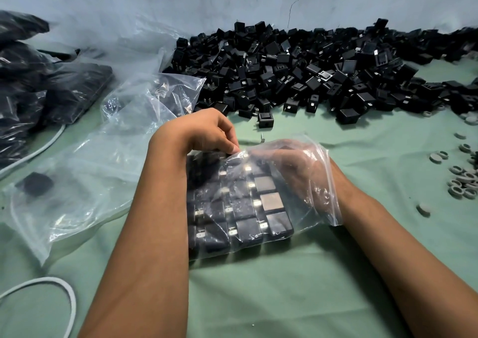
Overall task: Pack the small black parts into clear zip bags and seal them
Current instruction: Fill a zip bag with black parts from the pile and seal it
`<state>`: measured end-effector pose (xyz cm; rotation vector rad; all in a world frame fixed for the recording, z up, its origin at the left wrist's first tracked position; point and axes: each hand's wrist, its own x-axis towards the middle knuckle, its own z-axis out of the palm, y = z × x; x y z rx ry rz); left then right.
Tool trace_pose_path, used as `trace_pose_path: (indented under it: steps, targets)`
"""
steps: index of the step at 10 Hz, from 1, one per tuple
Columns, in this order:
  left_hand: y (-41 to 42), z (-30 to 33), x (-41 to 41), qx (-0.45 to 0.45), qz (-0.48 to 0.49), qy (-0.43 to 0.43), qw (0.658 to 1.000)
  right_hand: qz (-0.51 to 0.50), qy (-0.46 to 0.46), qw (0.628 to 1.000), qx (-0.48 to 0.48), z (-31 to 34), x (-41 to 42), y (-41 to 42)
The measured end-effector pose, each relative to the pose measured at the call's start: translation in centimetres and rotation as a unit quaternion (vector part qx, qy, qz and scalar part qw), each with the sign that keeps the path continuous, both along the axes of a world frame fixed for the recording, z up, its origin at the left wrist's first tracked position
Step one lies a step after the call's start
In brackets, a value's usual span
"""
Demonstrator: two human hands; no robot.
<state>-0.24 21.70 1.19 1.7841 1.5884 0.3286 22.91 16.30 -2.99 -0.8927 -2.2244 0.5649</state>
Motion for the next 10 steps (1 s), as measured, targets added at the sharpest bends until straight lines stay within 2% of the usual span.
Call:
trace_pose_path:
  steps: [1,2,3,4,5,7,8,9,10]
  targets:
    - [-0.2,0.0,0.0,0.002,0.007,-0.001,1.0,-0.047,-0.086,0.993,0.07,-2.1,1.2,0.8]
    - [-0.4,0.2,-0.2,0.008,0.009,0.001,1.0,-0.101,-0.03,0.994,0.01,-1.7,1.0,0.7]
    - [-0.6,0.4,-0.2,0.011,0.017,0.0,1.0,-0.028,0.04,0.999,-0.013,-0.7,0.8,0.2]
    - [-1.2,0.6,0.0,0.049,0.043,-0.004,0.998,-0.056,0.05,0.997,-0.024,-0.9,0.7,0.3]
    - [-2.5,0.3,0.0,0.138,0.072,0.022,0.987,-0.074,0.07,0.992,-0.076,-1.8,1.4,1.2]
    - [-8.4,-2.3,-2.6,0.273,0.148,0.089,0.946,-0.088,0.026,0.995,-0.048,-1.8,1.3,0.9]
    - [-11.1,-3.7,-2.8,0.25,0.151,0.112,0.95,-0.087,0.069,0.991,-0.077,-1.8,1.6,0.9]
    - [-12.2,-4.4,-2.3,0.204,0.108,0.156,0.961,-0.077,0.036,0.995,-0.058,-1.5,1.3,0.6]
    - [-12.4,-4.6,-2.1,0.188,0.084,0.202,0.957,-0.058,0.038,0.995,-0.073,-1.5,1.4,0.6]
